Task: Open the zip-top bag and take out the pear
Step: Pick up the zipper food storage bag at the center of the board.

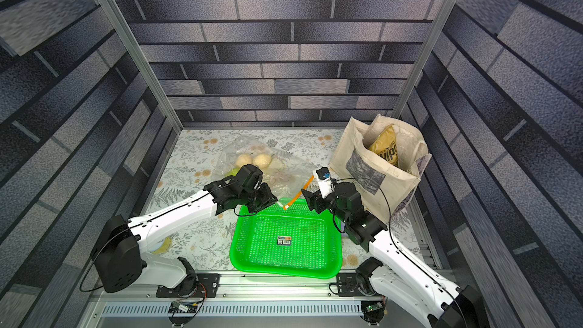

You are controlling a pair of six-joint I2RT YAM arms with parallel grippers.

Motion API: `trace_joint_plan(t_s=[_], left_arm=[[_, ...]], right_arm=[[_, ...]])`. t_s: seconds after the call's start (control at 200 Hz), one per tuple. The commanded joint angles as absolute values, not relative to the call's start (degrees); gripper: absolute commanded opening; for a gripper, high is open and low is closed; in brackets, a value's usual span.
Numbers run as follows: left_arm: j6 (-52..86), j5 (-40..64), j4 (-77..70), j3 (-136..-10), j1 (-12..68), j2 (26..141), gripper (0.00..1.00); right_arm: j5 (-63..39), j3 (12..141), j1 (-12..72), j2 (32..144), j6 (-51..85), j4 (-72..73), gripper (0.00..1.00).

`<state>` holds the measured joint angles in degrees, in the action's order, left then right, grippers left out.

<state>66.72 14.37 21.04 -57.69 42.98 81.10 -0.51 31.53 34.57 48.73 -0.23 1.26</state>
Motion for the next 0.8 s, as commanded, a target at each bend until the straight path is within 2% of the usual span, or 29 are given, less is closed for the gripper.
trace_joint_plan(t_s=[0.0, 0.2, 0.406, 0.606, 0.797], left_arm=[[66.3, 14.3, 18.9, -56.6, 41.8, 78.5, 0.00], [60.1, 14.3, 21.4, -59.4, 36.2, 73.6, 0.00], [54.9, 15.1, 20.3, -61.6, 30.6, 70.2, 0.00], [51.7, 17.0, 20.7, -63.5, 26.6, 68.5, 0.00], [49.5, 19.8, 21.3, -64.9, 22.5, 67.6, 0.00]], right_arm=[[-1.7, 31.9, 34.1, 49.4, -0.8, 0.6, 0.80], [-10.3, 29.6, 34.1, 48.7, -7.2, 9.8, 0.80], [-16.2, 33.5, 34.6, 53.0, -18.5, 10.5, 0.78], [-12.6, 38.1, 37.3, 60.1, -30.6, 13.3, 0.77], [-11.6, 44.5, 38.1, 69.0, -32.7, 17.5, 0.75]])
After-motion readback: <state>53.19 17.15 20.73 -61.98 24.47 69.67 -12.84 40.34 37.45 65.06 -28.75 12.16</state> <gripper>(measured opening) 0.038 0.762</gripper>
